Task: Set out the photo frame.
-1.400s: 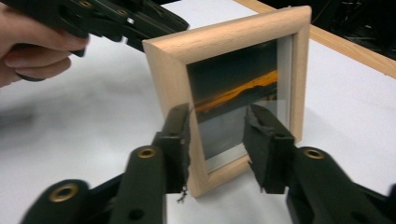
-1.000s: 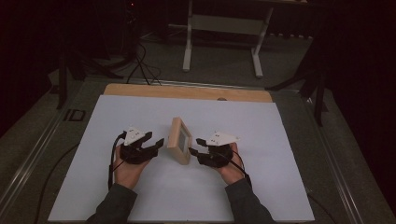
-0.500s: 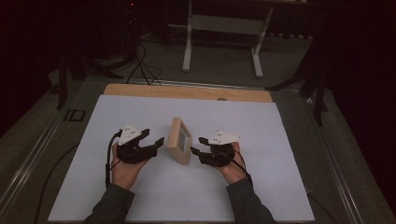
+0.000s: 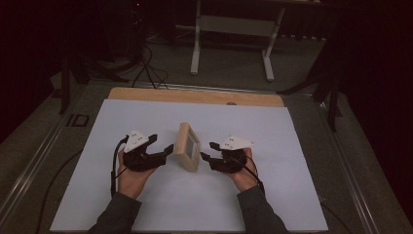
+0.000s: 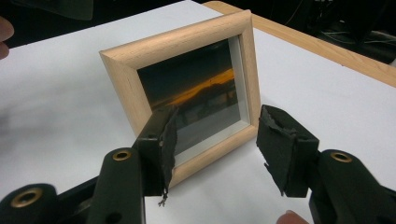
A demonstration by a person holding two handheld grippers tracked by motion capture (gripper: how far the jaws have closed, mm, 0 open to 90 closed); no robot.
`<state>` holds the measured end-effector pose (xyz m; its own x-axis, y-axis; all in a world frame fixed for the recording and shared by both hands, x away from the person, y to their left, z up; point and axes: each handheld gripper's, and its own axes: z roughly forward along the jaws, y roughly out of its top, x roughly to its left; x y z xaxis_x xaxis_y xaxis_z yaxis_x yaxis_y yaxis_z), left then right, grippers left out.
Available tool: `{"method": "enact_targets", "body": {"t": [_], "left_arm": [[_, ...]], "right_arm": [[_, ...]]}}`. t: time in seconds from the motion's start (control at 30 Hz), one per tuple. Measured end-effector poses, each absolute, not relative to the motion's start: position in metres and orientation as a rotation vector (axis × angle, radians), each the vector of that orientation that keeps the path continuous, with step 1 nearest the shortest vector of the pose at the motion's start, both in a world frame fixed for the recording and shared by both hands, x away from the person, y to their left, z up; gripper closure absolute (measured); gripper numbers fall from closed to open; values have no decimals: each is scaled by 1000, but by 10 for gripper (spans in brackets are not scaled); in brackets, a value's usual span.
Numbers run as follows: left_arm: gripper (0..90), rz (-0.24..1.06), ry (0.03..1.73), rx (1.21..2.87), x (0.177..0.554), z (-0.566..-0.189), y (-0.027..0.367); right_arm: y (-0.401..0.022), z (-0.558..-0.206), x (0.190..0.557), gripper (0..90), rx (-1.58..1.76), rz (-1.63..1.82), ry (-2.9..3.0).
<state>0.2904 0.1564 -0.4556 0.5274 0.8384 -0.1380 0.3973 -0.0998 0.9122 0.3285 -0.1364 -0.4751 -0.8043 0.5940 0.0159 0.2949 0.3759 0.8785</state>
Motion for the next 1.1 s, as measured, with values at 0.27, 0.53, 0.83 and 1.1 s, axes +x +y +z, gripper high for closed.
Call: {"method": "enact_targets", "body": {"t": [0.27,0.53,0.83,1.1], "left_arm": [[257,495,1028,1720,291,-456,148],[247,472,1014,1744,294,-460,137],[244,454,1024,1793,299,-468,123],[257,426,1077,1817,306,-475,116]], "right_arm": [[-137,-475,329,466,783,1394,2336],[-139,-475,330,465,788,1397,2331],[-141,-474,330,464,794,1401,2324],[-141,-474,331,463,798,1402,2323]]}}
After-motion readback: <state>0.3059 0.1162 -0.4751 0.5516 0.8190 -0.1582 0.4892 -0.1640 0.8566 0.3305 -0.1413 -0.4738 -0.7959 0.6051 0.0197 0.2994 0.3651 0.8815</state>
